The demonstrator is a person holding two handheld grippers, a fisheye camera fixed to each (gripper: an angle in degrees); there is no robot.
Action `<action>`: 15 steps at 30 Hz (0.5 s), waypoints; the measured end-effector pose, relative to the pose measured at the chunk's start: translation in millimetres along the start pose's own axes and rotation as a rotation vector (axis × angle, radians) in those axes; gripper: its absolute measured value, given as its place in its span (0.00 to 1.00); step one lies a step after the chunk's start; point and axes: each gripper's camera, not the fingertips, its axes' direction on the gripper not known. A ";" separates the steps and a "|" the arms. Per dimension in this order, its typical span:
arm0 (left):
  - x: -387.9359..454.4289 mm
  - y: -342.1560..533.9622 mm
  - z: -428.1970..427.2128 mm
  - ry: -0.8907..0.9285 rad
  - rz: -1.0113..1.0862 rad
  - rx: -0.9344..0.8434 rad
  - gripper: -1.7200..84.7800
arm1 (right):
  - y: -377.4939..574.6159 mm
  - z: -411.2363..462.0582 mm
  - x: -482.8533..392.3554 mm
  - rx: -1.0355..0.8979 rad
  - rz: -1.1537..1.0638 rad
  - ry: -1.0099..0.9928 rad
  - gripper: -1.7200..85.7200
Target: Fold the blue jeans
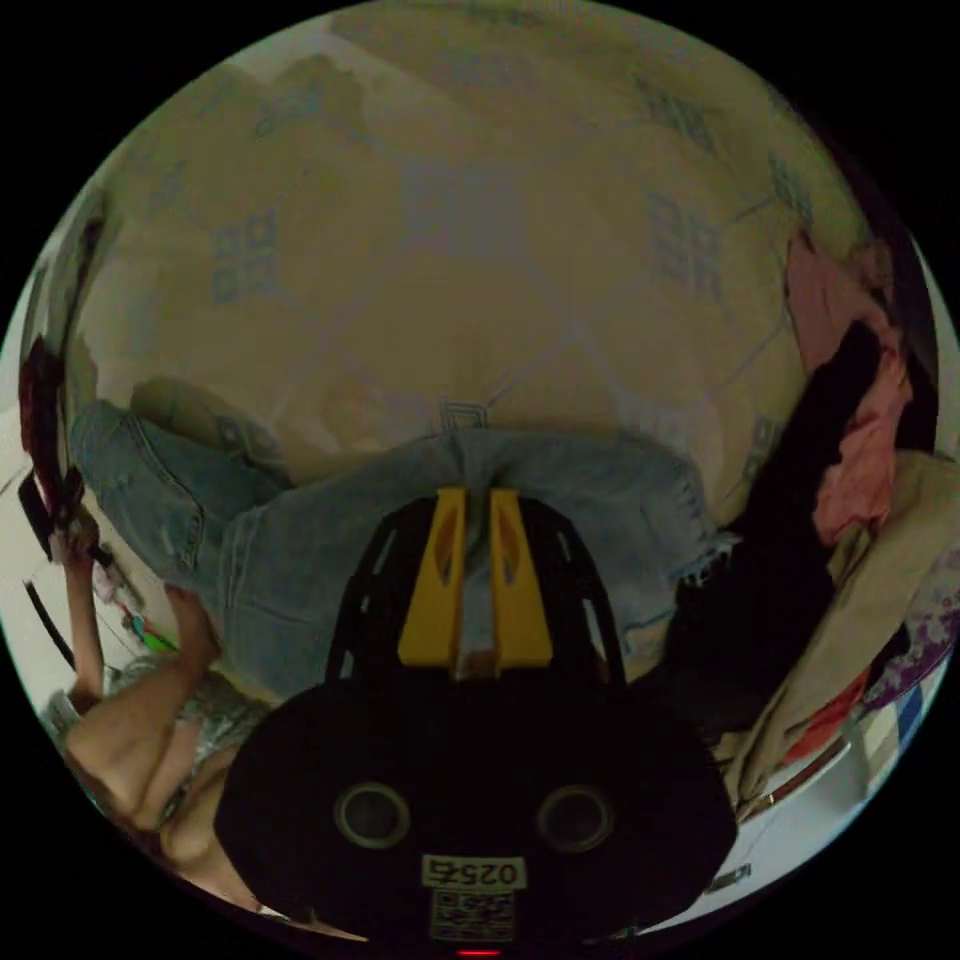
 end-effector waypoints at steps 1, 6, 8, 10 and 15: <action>5.5 -13.8 -16.5 0.067 -0.018 0.009 0.01 | 13.5 -20.0 0.6 0.127 -0.006 0.008 0.03; 73.8 -76.4 -96.0 0.066 0.140 0.071 0.01 | 152.8 -128.7 17.6 0.760 0.050 0.050 0.02; 120.9 -97.9 -149.1 0.106 0.207 0.100 0.01 | 248.9 -152.0 36.3 0.905 0.138 -0.013 0.02; 156.8 -105.8 -187.3 0.085 0.255 0.096 0.01 | 314.7 -141.4 45.4 1.016 0.166 -0.045 0.03; 202.3 -105.8 -250.5 -0.023 0.263 0.042 0.01 | 414.4 -27.9 90.7 1.056 0.409 -0.206 0.08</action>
